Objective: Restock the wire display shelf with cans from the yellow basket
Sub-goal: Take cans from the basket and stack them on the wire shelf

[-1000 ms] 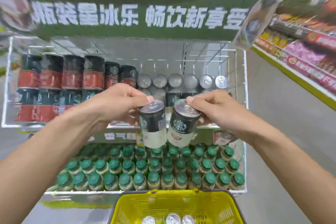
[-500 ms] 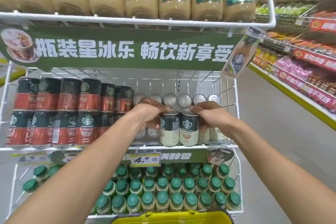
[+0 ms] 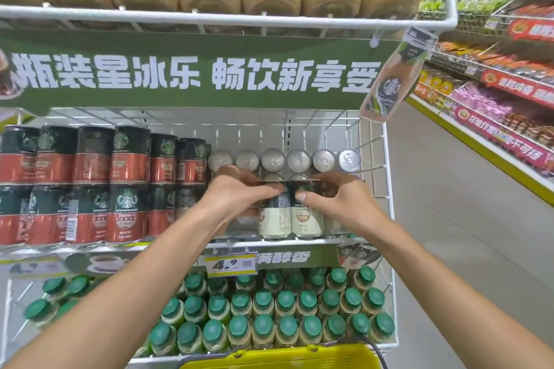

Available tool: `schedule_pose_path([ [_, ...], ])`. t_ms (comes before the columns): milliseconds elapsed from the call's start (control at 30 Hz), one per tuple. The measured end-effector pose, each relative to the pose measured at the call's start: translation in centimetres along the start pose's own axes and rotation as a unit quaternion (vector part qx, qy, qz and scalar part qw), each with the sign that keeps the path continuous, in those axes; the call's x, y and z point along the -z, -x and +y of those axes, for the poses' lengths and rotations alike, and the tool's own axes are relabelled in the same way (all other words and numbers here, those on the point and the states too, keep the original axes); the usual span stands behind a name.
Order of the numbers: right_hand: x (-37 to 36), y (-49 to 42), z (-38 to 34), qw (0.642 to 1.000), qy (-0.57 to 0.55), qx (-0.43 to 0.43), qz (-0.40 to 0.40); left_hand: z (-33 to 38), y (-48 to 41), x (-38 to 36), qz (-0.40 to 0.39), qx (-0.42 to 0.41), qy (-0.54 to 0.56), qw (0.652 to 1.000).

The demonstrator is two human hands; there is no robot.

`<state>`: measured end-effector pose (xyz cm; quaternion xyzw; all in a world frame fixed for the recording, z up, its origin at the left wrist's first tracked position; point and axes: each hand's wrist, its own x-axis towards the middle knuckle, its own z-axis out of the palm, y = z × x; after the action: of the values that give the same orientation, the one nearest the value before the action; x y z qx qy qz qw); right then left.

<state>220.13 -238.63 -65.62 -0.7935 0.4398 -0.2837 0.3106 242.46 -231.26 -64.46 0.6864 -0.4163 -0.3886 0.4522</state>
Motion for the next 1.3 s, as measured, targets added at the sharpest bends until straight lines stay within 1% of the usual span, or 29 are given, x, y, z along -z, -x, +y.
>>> schedule_pose_path([
  [133,2.0,-0.6,0.3,0.999,-0.021,-0.008,-0.028,0.4,-0.1,-1.7,0.03,-0.006,0.022,0.999],
  [200,3.1,-0.8,0.5,0.999,-0.008,-0.006,-0.045,0.4,-0.2,-2.7,0.055,-0.011,0.006,0.998],
  [300,4.1,-0.9,0.6,0.998,0.025,0.002,-0.055,0.7,-0.3,-3.9,0.065,-0.009,0.0,0.998],
  [367,4.6,-1.1,0.8,0.998,0.039,0.003,-0.055,1.0,-0.1,-4.3,0.068,-0.023,-0.006,0.997],
  [500,5.4,-1.2,0.8,0.994,0.084,0.02,-0.064,1.2,0.3,-4.6,0.034,-0.047,-0.009,0.998],
  [667,5.7,-1.1,0.9,0.994,0.084,0.023,-0.067,1.2,-0.3,-4.1,-0.008,-0.045,-0.007,0.999],
  [933,7.0,-1.1,1.2,0.993,0.084,0.014,-0.076,2.5,0.3,-5.2,-0.009,-0.045,-0.001,0.999],
  [1033,8.2,-0.9,1.7,0.987,0.143,0.017,-0.071,3.0,0.3,-6.9,-0.007,-0.04,0.016,0.999],
  [1133,8.8,-1.0,1.7,0.971,0.224,0.02,-0.087,3.4,-0.3,-8.2,0.0,-0.047,-0.042,0.998],
  [1233,8.8,-1.3,1.3,0.947,0.303,0.043,-0.093,3.6,-0.8,-8.0,-0.035,-0.037,-0.062,0.997],
  [1300,8.7,-1.4,1.0,0.944,0.313,0.057,-0.084,3.7,-0.8,-7.5,-0.054,-0.031,-0.056,0.997],
])
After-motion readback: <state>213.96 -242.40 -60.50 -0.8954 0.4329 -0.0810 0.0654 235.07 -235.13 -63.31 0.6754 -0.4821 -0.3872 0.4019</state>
